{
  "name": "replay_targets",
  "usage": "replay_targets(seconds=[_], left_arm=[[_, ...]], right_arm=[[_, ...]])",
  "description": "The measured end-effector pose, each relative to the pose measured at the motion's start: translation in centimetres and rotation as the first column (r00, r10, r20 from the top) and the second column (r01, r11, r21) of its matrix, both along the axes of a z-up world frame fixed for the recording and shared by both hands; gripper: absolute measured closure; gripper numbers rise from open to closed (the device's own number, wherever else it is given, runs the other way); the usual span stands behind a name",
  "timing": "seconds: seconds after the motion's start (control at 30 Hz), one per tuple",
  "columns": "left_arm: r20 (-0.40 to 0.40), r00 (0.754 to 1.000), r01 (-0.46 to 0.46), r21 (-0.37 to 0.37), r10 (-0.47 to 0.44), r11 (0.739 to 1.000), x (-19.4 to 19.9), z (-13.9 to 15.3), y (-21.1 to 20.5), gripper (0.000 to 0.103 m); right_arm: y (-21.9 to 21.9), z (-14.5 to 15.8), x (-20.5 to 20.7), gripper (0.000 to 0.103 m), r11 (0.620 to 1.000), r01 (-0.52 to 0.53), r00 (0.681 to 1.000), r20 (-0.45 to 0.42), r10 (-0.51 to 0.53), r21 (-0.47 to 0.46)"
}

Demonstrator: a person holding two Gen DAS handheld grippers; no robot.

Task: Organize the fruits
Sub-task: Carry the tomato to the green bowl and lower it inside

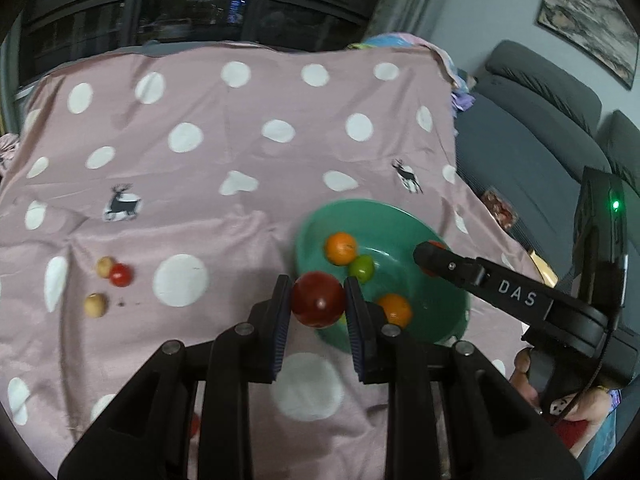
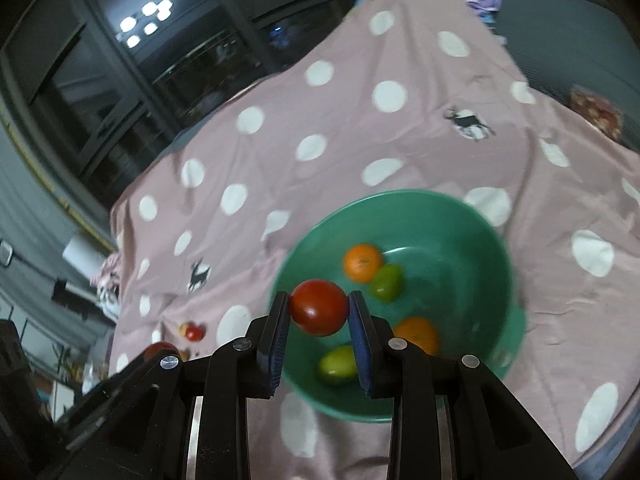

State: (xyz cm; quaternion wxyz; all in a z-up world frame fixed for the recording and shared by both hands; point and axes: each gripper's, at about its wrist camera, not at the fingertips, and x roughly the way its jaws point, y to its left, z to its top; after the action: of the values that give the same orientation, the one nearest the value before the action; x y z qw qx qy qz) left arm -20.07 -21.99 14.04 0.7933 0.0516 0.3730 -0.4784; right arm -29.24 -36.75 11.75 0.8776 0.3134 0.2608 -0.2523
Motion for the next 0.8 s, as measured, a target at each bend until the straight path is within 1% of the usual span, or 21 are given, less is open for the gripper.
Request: replay_targets(seconds=[0.2, 0.4, 0.57, 0.8], left_arm=[[-0.021, 0.998, 0.055, 0.024, -0.055, 0.998, -1.1, -1.1, -3.2, 0.077], [-0.058, 0.994, 0.096, 0.053, -0.093, 0.994, -1.5, -2.6, -5.5, 0.077], [-0.072, 0.991, 0.12, 0.083, -0.114, 0.989, -1.9, -3.6, -6.8, 0.077], [-0.094, 0.988, 0.134, 0.111, -0.124, 0.985, -2.0, -4.8, -8.1, 0.077]], right_arm=[[-2.1, -0.7, -1.8, 0.071, 0.997, 0.07, 0.997, 0.006, -0.07, 0.04], [-3.6, -1.9, -2.4, 0.071, 0.99, 0.122, 0.992, -0.036, -0.12, 0.074], [-4.3, -2.7, -2.5, 0.071, 0.987, 0.118, 0.992, -0.048, -0.113, 0.108], [-4.6, -3.4, -2.2, 0.071, 0.984, 0.126, 0.99, -0.079, -0.117, 0.123]])
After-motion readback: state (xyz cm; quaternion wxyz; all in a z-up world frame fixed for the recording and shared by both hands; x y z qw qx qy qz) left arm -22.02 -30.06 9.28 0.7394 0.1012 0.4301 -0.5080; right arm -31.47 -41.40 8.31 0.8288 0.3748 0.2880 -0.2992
